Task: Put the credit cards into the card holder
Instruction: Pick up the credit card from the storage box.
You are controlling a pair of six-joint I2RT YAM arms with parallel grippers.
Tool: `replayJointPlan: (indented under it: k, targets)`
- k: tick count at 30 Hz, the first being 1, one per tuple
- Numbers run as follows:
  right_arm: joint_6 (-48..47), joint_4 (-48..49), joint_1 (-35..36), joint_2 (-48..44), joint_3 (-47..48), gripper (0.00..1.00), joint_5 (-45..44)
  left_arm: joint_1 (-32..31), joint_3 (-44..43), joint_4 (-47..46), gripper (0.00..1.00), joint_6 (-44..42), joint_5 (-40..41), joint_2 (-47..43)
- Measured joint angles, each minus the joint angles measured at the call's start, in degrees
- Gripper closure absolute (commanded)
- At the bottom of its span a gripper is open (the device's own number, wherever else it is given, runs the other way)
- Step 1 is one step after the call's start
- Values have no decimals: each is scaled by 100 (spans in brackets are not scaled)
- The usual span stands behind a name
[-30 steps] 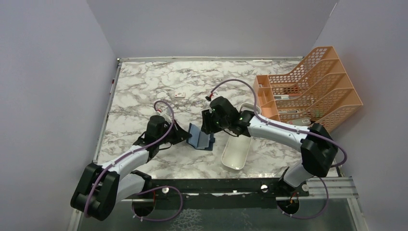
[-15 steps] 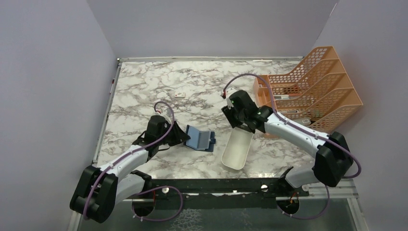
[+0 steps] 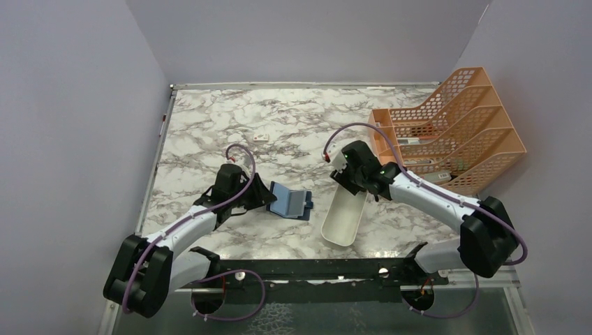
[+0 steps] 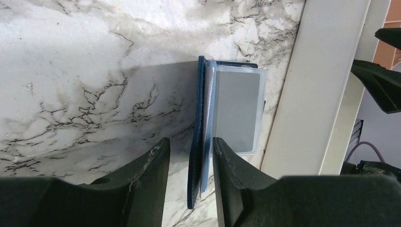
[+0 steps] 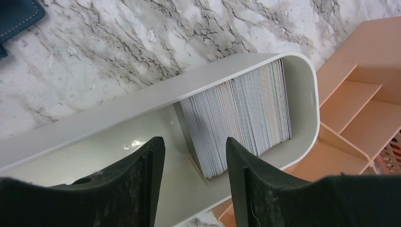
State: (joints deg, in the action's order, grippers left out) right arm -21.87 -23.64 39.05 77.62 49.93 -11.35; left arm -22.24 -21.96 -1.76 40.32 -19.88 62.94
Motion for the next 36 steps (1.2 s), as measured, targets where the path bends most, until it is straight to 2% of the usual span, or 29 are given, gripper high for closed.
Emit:
replayJointPlan:
  k: [13, 22, 36]
  targets:
    - [-647, 474, -81, 588, -170, 46, -284, 0, 0, 76, 60, -52, 17, 79]
    - [-809, 811, -74, 782, -223, 57, -920, 0, 0, 118, 60, -55, 48, 79]
    - [-726, 807, -76, 448, -267, 72, -1032, 0, -2, 120, 60, -52, 109, 79]
